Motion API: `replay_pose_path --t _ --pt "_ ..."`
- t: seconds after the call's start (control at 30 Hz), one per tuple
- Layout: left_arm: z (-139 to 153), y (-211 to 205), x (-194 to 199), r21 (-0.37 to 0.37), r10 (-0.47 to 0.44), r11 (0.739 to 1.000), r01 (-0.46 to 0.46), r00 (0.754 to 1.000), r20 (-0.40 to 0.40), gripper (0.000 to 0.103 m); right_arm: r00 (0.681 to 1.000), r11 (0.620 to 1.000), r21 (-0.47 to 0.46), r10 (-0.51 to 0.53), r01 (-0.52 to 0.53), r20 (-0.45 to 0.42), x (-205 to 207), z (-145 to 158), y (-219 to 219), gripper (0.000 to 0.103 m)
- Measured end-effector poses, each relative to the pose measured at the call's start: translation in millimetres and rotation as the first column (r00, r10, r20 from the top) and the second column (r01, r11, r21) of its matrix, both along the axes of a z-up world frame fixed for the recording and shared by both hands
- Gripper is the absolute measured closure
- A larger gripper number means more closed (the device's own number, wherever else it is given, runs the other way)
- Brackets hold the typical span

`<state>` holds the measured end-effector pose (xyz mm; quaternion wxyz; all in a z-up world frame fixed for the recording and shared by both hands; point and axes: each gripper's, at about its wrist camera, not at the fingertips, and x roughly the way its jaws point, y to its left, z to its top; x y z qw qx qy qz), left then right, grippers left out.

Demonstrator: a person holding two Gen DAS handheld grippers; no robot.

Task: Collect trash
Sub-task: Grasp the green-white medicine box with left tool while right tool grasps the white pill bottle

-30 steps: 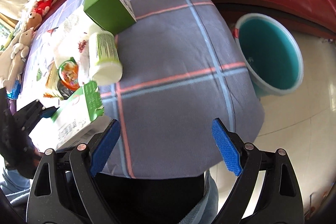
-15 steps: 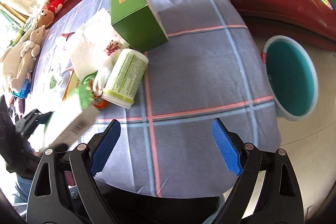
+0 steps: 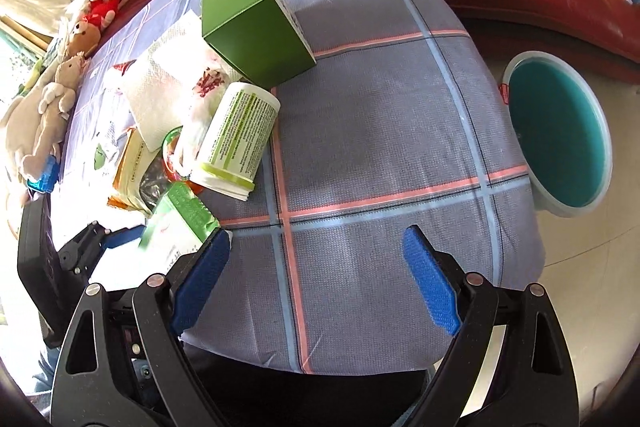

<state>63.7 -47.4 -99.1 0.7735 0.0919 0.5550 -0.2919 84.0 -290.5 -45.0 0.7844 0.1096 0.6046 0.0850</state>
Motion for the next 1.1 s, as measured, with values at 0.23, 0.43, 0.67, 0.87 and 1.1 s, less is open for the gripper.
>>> replay_pose_path --t 0.23,0.43,0.67,0.87,1.1 --pt "-18 -23 -8 0.123 -0.033 0.992 0.030 0.999 0.022 0.014 1.000 1.000 0.027 0.000 0.000 0.005 -7 -2 1 0.019" --pt "8 -18 -14 0.058 0.010 0.998 -0.015 0.997 0.078 0.030 1.000 0.999 0.038 -0.020 0.019 0.021 -12 3 -5 0.019" --pt "70 27 0 -0.104 0.170 0.983 -0.153 0.968 0.184 0.030 0.999 0.998 0.061 -0.033 0.031 0.029 12 3 6 0.019" --pt "72 57 45 -0.186 0.329 0.936 -0.300 0.931 0.155 0.030 1.000 0.995 0.101 -0.011 0.009 0.024 48 -6 37 0.019" --pt "66 72 72 -0.206 0.389 0.909 -0.362 0.915 0.107 0.030 0.999 0.992 0.122 0.022 -0.019 -0.029 84 -29 62 0.037"
